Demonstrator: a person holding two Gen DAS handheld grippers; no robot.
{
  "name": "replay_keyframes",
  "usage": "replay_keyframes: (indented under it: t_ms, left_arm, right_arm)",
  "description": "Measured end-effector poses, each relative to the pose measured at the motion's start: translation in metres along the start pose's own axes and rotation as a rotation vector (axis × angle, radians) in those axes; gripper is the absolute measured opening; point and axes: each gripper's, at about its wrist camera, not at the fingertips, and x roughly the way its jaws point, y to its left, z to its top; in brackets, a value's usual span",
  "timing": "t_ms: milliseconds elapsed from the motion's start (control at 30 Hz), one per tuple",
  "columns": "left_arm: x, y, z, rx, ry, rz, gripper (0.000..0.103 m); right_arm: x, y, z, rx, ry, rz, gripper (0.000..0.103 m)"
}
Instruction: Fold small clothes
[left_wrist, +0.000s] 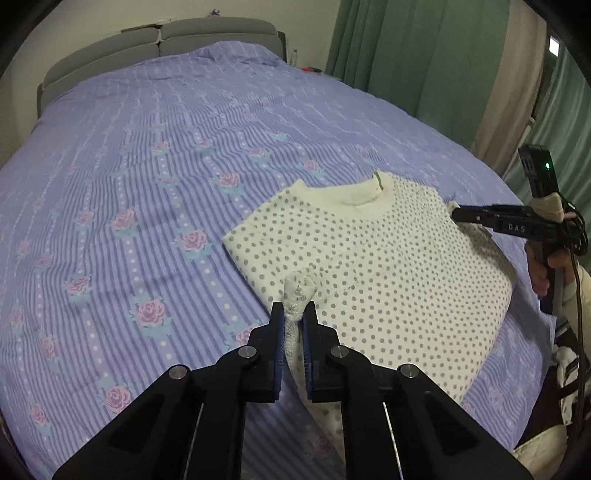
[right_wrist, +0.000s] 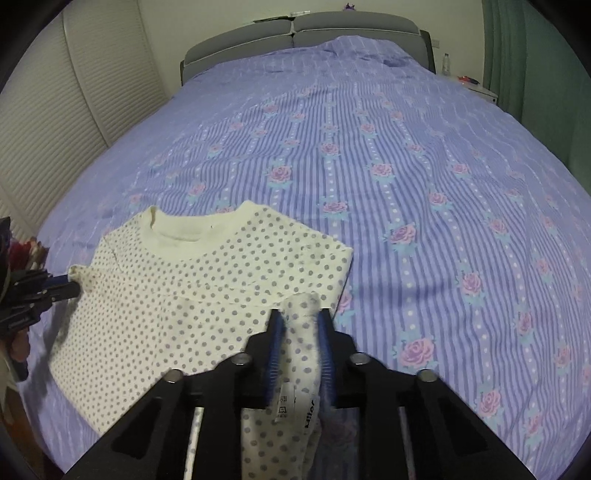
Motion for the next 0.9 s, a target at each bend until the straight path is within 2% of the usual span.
replay_keyframes:
  t_ms: [67, 233, 333, 633, 900]
  left_arm:
    - [-0.009, 0.0, 0.0, -0.025, -0.035, -0.007, 0.01]
    - [-0.028, 0.003, 0.016, -0.073, -0.143, -0.007, 0.009]
    - [-0.02, 0.014, 0.03, -0.11, -0.142, 0.026, 0.009]
    - [0.019, 0.035, 0.046, -0.163, -0.081, 0.094, 0.009]
    - [0.037, 0.04, 0.045, -0.166, -0.023, 0.117, 0.01]
  right_arm:
    - [-0.005, -0.001, -0.001, 0.005, -0.017, -0.01, 0.009]
    - [-0.037, -0.002, 0.003, 0.044, -0.141, -0.036, 0.007]
    - [-0.04, -0.004, 0.019, 0.049, -0.174, -0.061, 0.007]
    - [0.002, -0.015, 0.059, 0.058, -0.105, -0.087, 0.007]
    - [0.032, -0.017, 0.057, 0.049, -0.033, -0.113, 0.007]
